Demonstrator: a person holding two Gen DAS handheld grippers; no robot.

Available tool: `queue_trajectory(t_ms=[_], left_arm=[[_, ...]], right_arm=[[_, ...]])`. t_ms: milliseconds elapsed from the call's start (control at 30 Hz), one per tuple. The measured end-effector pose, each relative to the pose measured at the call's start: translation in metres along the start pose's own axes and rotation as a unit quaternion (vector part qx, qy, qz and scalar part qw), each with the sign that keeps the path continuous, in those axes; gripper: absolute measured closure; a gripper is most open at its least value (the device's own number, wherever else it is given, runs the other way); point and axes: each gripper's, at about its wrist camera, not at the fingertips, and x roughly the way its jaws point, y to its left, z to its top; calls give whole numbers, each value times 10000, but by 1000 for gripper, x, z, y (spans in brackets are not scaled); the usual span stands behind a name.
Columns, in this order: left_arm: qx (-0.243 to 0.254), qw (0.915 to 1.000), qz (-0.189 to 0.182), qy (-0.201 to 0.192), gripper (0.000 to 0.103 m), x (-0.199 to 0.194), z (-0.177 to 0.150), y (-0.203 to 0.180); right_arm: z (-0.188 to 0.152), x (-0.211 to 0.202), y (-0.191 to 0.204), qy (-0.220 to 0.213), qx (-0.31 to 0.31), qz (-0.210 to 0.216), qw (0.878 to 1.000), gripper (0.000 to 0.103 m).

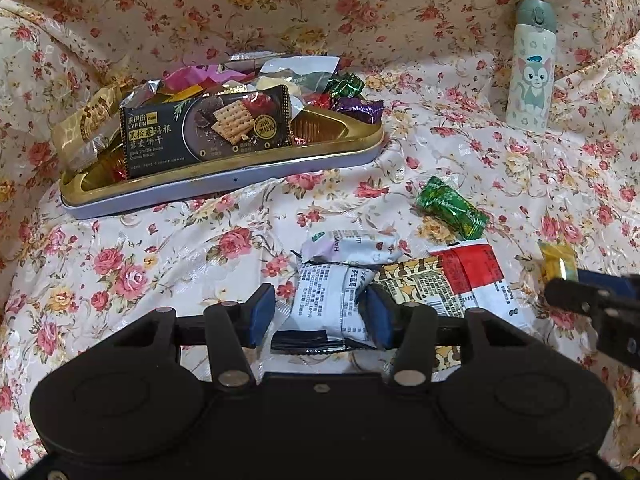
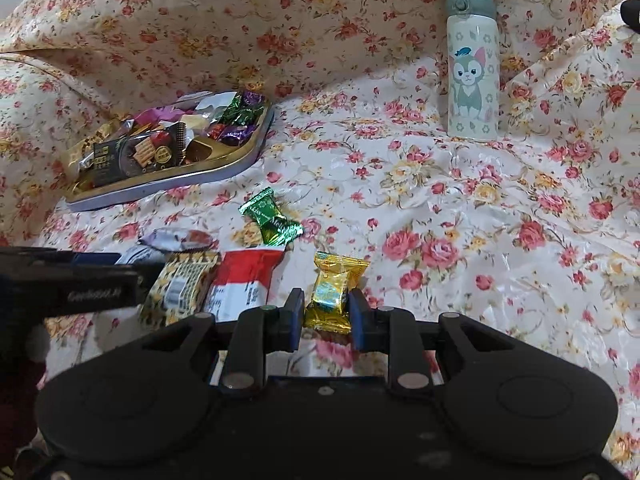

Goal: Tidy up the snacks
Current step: 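Grasp white printed packet with left tool while right tool grasps gold candy, then carry both held packets over the large gold tin tray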

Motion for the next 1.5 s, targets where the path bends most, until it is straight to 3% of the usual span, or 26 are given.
queue_trajectory(t_ms=[100, 200, 833, 1200, 1500], left_arm=[[-86, 9999, -37, 56, 56, 2, 0, 1], [-156, 9998, -82, 76, 58, -1, 0, 2], [-99, 9996, 9, -262, 58, -105, -39, -24], [-299, 9988, 393, 10, 58, -154, -90, -35], [-430, 9968, 571, 354, 58, -170, -132, -41]], right_arm=[[-4, -7, 0, -3, 21, 56, 10000, 77], [-8, -14, 1, -12, -23, 62, 10000, 77], [-32, -98, 8, -325, -297, 337, 9985, 77], [-66, -136, 25, 208, -454, 288, 9983, 77], [-99, -166, 32, 387, -477, 526, 9967, 77]])
